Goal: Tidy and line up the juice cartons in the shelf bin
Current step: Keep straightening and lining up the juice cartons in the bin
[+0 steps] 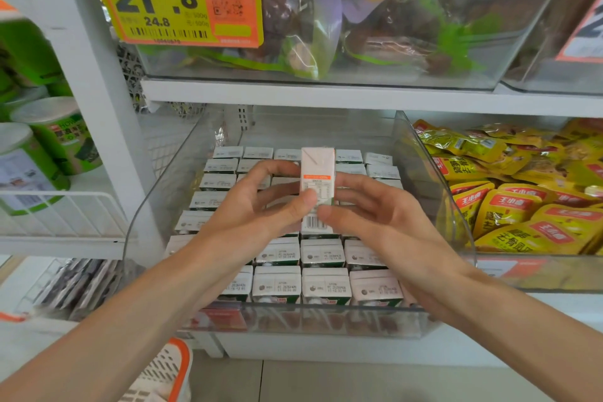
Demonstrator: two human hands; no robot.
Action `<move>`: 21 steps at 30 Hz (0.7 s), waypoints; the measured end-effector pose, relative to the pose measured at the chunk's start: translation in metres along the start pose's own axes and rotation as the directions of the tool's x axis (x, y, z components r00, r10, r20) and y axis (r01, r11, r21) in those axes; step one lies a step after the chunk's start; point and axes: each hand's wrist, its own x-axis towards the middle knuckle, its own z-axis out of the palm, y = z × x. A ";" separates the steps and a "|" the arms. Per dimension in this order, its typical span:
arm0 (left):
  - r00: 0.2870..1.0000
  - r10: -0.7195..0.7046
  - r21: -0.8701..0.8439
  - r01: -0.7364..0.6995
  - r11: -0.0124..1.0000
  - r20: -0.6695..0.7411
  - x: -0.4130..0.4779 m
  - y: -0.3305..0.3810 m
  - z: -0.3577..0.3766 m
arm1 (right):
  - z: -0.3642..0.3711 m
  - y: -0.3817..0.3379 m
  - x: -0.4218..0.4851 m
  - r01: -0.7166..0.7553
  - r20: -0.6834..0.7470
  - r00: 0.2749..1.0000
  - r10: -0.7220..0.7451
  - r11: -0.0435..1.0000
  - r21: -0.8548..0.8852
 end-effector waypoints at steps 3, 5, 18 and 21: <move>1.000 0.000 0.009 0.000 1.000 0.021 -0.002 -0.002 0.000 | 0.000 0.000 0.001 0.031 0.011 0.999 -0.030 0.999 -0.044; 0.999 0.024 0.109 -0.026 0.994 0.026 -0.002 -0.002 0.000 | 0.000 0.001 0.001 0.076 0.006 0.997 -0.076 0.992 -0.097; 0.966 0.260 0.384 -0.241 0.891 0.004 -0.001 -0.001 0.002 | -0.007 0.004 0.002 0.214 0.030 0.976 -0.215 0.930 -0.298; 0.965 0.264 0.396 -0.242 0.886 0.001 -0.001 -0.001 0.002 | -0.009 0.004 0.003 0.230 0.044 0.973 -0.227 0.926 -0.300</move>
